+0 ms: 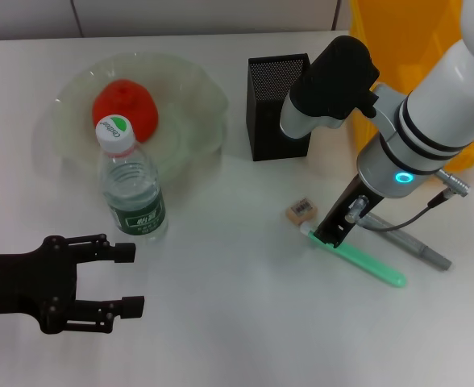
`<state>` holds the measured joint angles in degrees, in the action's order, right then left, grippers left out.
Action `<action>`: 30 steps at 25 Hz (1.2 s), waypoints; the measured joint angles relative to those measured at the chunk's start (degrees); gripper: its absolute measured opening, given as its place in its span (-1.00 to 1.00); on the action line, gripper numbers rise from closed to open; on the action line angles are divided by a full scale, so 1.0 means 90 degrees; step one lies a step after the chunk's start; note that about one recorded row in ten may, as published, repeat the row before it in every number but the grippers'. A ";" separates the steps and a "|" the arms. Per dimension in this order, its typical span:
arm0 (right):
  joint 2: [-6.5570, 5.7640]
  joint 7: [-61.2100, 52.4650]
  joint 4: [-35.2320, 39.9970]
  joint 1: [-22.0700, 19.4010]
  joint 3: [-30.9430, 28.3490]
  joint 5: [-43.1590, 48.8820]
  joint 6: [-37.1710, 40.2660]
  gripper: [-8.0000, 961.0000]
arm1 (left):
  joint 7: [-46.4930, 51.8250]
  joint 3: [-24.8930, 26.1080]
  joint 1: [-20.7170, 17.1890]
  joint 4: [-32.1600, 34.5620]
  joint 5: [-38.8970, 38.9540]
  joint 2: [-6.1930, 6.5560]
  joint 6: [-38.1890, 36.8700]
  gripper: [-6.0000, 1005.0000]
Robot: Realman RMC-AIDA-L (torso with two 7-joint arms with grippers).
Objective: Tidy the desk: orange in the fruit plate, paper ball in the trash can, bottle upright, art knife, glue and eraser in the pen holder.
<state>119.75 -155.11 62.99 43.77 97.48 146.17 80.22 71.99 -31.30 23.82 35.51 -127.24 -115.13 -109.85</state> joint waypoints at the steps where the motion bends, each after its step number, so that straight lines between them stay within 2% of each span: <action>1: 0.0000 0.0003 0.0001 0.0000 0.0000 0.0004 -0.0004 -0.75 | 0.0000 0.0001 0.0000 0.0000 0.0003 0.0000 -0.0001 0.66; 3: -0.0003 0.0020 0.0008 -0.0001 -0.0001 0.0010 -0.0005 -0.88 | 0.0000 0.0003 0.0000 0.0000 0.0011 0.0007 -0.0002 0.66; 9: -0.0009 0.0052 0.0085 -0.0023 -0.0006 0.0014 0.0021 -0.91 | -0.0001 0.0011 0.0001 0.0000 0.0022 0.0014 -0.0002 0.66; 12: -0.0014 0.0055 0.0492 -0.0206 -0.0061 0.0009 0.0146 -0.91 | -0.0001 0.0012 0.0007 0.0000 0.0032 0.0025 -0.0012 0.66; 13: -0.0019 0.0055 0.1058 -0.0421 -0.0078 0.0007 0.0347 -0.91 | -0.0001 0.0018 0.0010 0.0000 0.0038 0.0035 -0.0022 0.66; 14: -0.0019 0.0055 0.1058 -0.0421 -0.0078 0.0007 0.0347 -0.92 | -0.0001 0.0018 0.0010 0.0000 0.0038 0.0035 -0.0022 0.66; 17: -0.0029 0.0050 0.2064 -0.0810 -0.0195 0.0005 0.0547 -0.95 | -0.0001 0.0020 0.0010 0.0000 0.0041 0.0044 -0.0025 0.66; 18: -0.0030 0.0053 0.2707 -0.1095 -0.0362 0.0004 0.0613 -0.96 | -0.0001 0.0026 0.0010 0.0000 0.0042 0.0049 -0.0025 0.66; 21: -0.0024 0.0145 0.3107 -0.1270 -0.0498 0.0004 0.0679 -0.97 | -0.0001 0.0029 0.0010 0.0000 0.0041 0.0049 -0.0025 0.66; 24: -0.0038 0.0306 0.3066 -0.1225 -0.0532 0.0008 0.0868 -0.93 | -0.0001 0.0031 0.0011 0.0000 0.0042 0.0049 -0.0025 0.66; 28: -0.0041 0.0544 0.2106 -0.0830 -0.0421 0.0038 0.0875 -0.88 | -0.0001 0.0030 0.0024 0.0000 0.0042 0.0040 -0.0021 0.66; 30: -0.0036 0.0653 0.1880 -0.0759 -0.0406 0.0039 0.0790 -0.86 | -0.0001 0.0020 0.0037 0.0000 0.0041 0.0025 -0.0021 0.66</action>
<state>119.42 -149.23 79.91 36.94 93.83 146.52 87.33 71.98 -31.12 24.15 35.51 -126.87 -114.91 -110.04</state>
